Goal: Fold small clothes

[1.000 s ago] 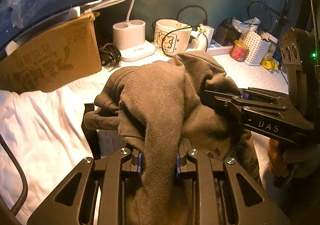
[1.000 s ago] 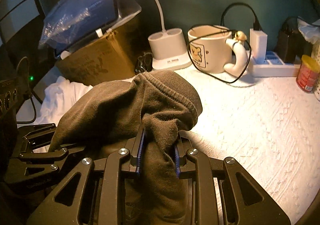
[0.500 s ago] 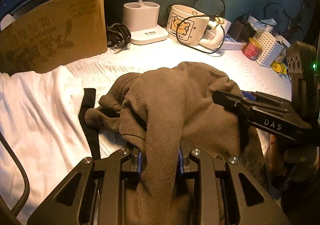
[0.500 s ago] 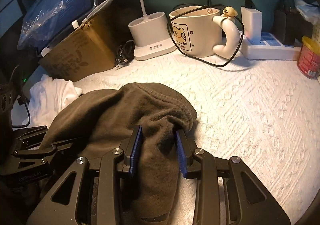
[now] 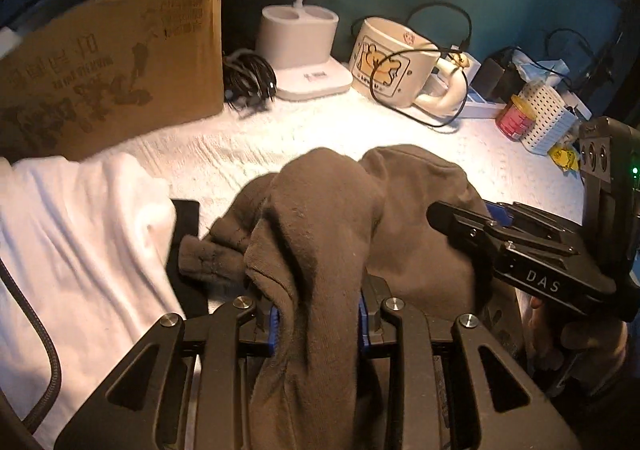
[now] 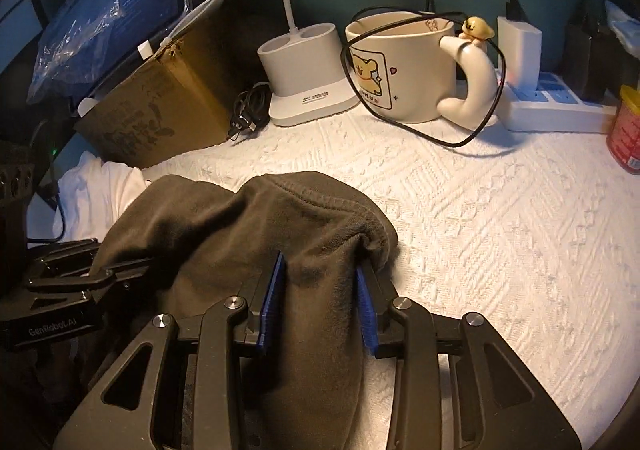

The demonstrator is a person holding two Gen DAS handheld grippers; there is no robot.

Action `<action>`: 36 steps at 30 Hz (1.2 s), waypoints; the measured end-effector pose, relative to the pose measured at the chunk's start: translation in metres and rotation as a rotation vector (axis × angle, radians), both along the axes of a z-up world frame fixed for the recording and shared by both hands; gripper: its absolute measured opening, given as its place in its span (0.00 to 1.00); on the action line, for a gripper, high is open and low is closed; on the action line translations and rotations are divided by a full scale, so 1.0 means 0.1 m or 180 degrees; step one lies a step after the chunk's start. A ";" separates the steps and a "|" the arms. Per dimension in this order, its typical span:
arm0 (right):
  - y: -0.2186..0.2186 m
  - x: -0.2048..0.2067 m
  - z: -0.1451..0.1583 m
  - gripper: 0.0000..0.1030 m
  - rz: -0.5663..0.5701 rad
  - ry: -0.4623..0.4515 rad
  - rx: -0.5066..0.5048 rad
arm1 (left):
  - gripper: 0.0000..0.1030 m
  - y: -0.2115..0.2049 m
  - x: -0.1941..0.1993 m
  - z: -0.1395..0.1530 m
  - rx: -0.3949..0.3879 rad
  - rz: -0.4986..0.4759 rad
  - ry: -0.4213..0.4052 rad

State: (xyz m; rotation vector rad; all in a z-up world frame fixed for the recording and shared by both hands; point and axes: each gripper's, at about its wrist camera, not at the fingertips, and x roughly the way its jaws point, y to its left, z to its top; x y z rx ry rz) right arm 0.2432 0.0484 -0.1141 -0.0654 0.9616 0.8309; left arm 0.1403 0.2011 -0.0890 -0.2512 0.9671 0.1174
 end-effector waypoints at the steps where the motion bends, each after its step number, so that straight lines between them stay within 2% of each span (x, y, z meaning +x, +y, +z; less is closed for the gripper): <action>1: -0.01 0.00 0.01 0.36 -0.0024 -0.0011 -0.0011 | 0.27 -0.03 -0.02 0.03 0.0080 0.0007 -0.0031; 7: -0.09 -0.07 0.04 0.38 -0.0120 -0.0078 -0.0084 | 0.27 0.01 -0.12 0.11 0.0182 0.0124 -0.0133; 10: -0.15 -0.10 0.05 0.52 -0.0201 -0.0104 -0.0125 | 0.32 0.02 -0.20 0.17 0.0303 0.0235 -0.0156; 15: -0.22 -0.13 0.04 0.52 -0.0257 -0.0086 -0.0131 | 0.32 -0.04 -0.32 0.29 0.0483 0.0191 -0.0251; 23: -0.29 -0.21 0.07 0.52 -0.0298 -0.0104 -0.0196 | 0.32 0.00 -0.53 0.25 0.0395 0.0198 -0.0298; 25: -0.32 -0.23 0.09 0.52 -0.0314 -0.0103 -0.0218 | 0.38 -0.02 -0.59 0.30 0.0402 0.0208 -0.0337; 27: -0.35 -0.26 0.13 0.52 -0.0329 -0.0134 -0.0244 | 0.54 -0.04 -0.66 0.37 0.0399 0.0214 -0.0424; 29: -0.39 -0.30 0.16 0.52 -0.0353 -0.0153 -0.0265 | 0.60 -0.06 -0.72 0.43 0.0403 0.0223 -0.0498; 36: -0.55 -0.46 0.24 0.52 -0.0404 -0.0226 -0.0337 | 0.60 -0.13 -0.85 0.42 0.0320 0.0231 -0.0504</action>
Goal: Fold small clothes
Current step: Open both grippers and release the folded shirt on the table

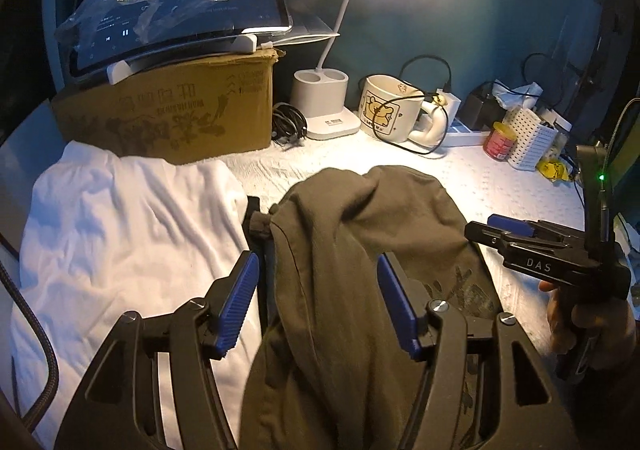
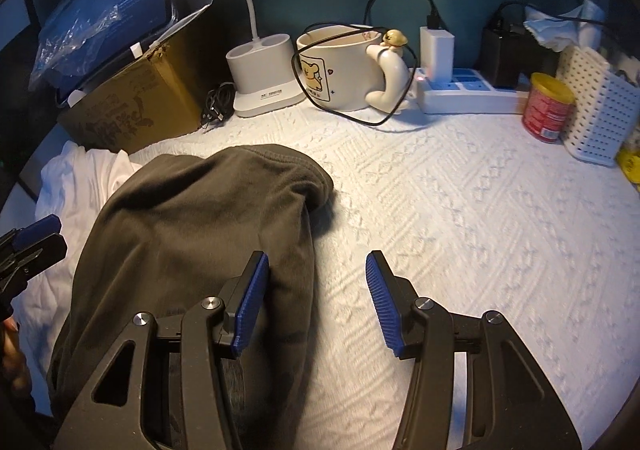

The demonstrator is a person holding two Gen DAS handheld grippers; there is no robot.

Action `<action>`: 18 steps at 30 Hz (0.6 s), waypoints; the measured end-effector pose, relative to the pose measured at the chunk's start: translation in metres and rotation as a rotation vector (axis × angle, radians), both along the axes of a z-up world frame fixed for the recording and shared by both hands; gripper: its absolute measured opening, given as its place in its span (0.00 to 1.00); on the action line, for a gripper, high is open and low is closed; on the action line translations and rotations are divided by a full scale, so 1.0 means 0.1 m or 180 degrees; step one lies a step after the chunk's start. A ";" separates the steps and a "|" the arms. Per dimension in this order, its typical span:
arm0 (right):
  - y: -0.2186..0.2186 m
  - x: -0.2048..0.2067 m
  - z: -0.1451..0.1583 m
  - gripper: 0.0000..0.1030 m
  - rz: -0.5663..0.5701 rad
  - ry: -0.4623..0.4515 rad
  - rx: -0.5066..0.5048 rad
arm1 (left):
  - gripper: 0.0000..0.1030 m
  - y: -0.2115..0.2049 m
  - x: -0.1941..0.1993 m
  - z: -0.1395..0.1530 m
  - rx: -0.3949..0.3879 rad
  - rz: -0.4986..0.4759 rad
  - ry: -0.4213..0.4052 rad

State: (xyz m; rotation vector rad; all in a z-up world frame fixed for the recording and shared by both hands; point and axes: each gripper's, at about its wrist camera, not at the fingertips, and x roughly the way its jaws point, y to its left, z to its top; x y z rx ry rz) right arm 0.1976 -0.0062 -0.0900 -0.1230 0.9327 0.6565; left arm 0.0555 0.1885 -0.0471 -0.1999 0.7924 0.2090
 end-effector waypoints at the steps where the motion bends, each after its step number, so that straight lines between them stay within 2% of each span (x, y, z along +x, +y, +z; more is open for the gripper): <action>1: -0.03 -0.02 0.00 0.52 -0.0013 -0.0002 -0.0010 | 0.60 -0.02 -0.02 0.00 -0.0010 -0.0004 -0.0001; 18: -0.70 -0.42 0.03 0.52 -0.0258 -0.0038 -0.0049 | 0.60 -0.55 -0.31 0.01 -0.0089 -0.0261 -0.0072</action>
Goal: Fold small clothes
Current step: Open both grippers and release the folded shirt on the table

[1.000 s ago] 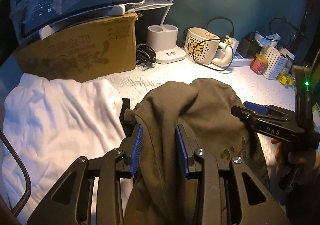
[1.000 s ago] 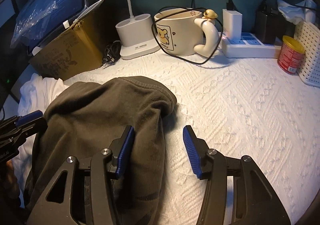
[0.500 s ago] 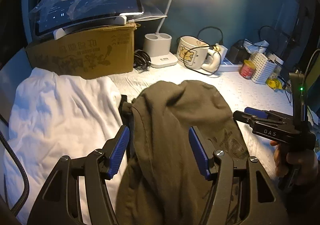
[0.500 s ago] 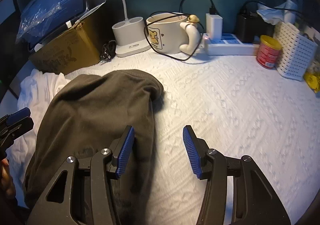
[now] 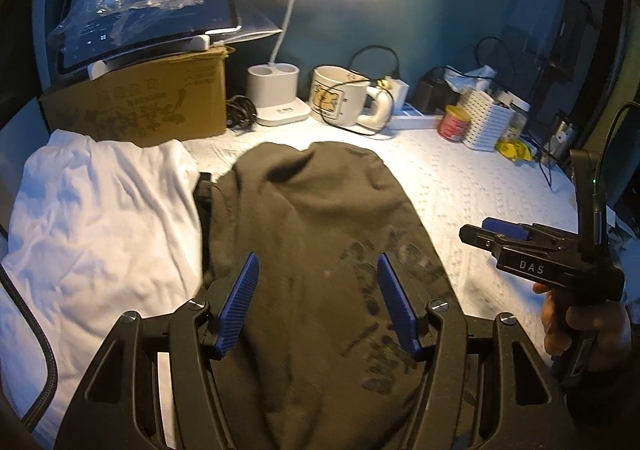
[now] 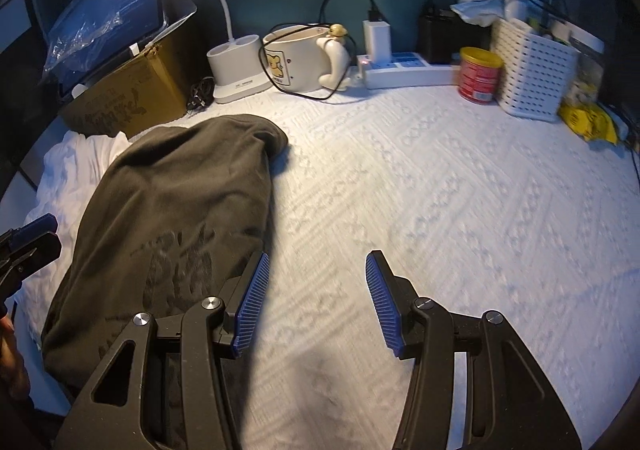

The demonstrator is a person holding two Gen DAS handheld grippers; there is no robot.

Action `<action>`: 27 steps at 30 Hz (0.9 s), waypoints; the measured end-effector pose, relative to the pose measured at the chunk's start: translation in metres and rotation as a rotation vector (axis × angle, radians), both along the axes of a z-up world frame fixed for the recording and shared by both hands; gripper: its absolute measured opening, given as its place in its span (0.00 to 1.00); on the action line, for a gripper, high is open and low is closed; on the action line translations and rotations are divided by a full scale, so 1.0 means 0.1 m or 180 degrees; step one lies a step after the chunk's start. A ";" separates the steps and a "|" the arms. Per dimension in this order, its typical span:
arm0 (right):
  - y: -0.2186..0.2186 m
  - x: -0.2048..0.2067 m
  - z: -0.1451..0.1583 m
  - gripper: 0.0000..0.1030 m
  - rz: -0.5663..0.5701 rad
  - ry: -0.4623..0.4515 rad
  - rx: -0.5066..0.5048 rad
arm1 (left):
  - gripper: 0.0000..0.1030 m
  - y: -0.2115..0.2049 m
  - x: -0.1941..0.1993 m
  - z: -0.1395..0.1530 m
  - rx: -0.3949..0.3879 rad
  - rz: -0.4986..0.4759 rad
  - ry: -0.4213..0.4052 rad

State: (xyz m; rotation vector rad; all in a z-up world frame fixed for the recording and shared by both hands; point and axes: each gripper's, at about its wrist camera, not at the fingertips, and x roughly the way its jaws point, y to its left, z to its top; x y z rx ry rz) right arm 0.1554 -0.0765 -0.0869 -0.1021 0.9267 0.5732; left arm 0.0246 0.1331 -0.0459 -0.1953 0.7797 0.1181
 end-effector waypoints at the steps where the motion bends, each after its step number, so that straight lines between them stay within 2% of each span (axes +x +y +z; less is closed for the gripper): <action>1: -0.04 -0.03 0.00 0.52 -0.0022 0.0001 -0.0002 | 0.60 -0.03 -0.01 -0.01 -0.0011 -0.0018 0.0009; 16: -0.83 -0.37 0.08 0.52 -0.0406 -0.0050 -0.0027 | 0.60 -0.52 -0.13 -0.05 -0.0110 -0.0294 -0.0008; 20: -1.09 -0.45 0.05 0.52 -0.0548 -0.0051 -0.0038 | 0.70 -0.63 -0.17 -0.05 -0.0130 -0.0342 -0.0036; 27: -1.48 -0.63 0.02 0.52 -0.0777 -0.0069 -0.0031 | 0.71 -0.83 -0.22 -0.07 -0.0154 -0.0447 -0.0039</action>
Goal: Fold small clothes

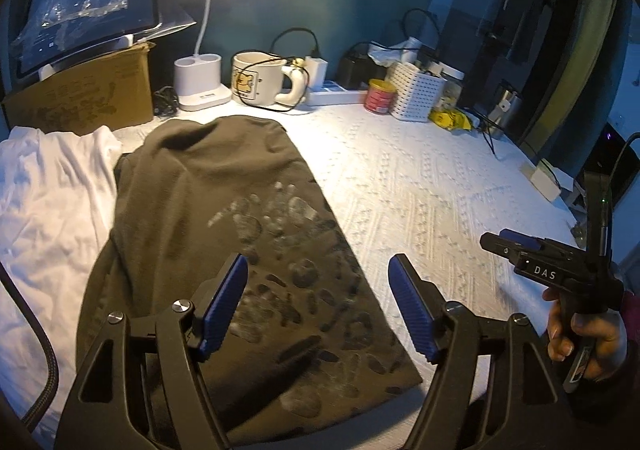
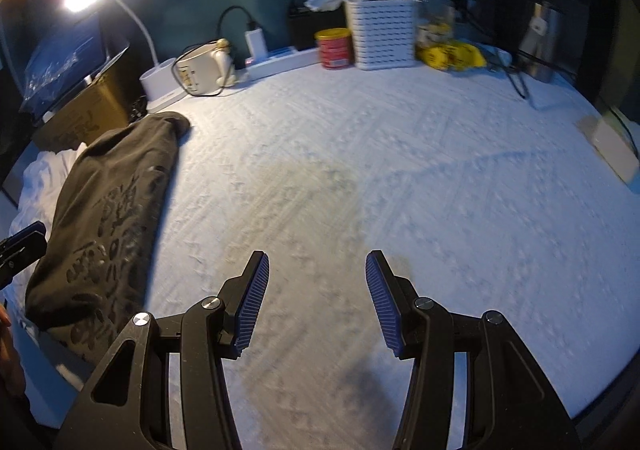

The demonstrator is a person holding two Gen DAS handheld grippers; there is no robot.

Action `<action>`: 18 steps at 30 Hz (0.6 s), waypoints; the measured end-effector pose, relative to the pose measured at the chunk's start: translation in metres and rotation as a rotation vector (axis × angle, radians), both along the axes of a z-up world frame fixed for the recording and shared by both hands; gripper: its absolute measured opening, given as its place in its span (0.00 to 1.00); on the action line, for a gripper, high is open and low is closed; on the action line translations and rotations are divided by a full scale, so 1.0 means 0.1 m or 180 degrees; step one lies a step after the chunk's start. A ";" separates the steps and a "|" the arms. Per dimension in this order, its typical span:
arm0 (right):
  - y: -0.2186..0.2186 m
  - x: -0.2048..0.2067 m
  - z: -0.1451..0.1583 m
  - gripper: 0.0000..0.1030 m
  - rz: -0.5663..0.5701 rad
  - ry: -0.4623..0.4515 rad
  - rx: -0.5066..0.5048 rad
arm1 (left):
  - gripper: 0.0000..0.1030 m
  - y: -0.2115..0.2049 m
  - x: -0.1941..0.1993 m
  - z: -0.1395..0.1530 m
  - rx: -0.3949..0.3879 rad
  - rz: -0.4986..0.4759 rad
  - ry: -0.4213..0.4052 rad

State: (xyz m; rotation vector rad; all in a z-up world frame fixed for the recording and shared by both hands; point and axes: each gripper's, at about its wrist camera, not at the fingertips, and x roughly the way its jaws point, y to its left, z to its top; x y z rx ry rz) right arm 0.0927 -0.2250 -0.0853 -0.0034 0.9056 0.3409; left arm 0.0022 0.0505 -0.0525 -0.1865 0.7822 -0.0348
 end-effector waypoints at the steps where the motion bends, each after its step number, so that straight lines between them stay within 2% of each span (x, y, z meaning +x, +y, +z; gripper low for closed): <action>1: -0.04 -0.02 -0.01 0.52 -0.0022 -0.0003 0.0000 | 0.71 -0.03 -0.01 0.00 -0.0002 -0.0015 -0.0003; 18: -0.84 -0.41 -0.10 0.52 -0.0499 -0.0047 -0.0022 | 0.71 -0.35 -0.16 -0.02 -0.0017 -0.0171 -0.0048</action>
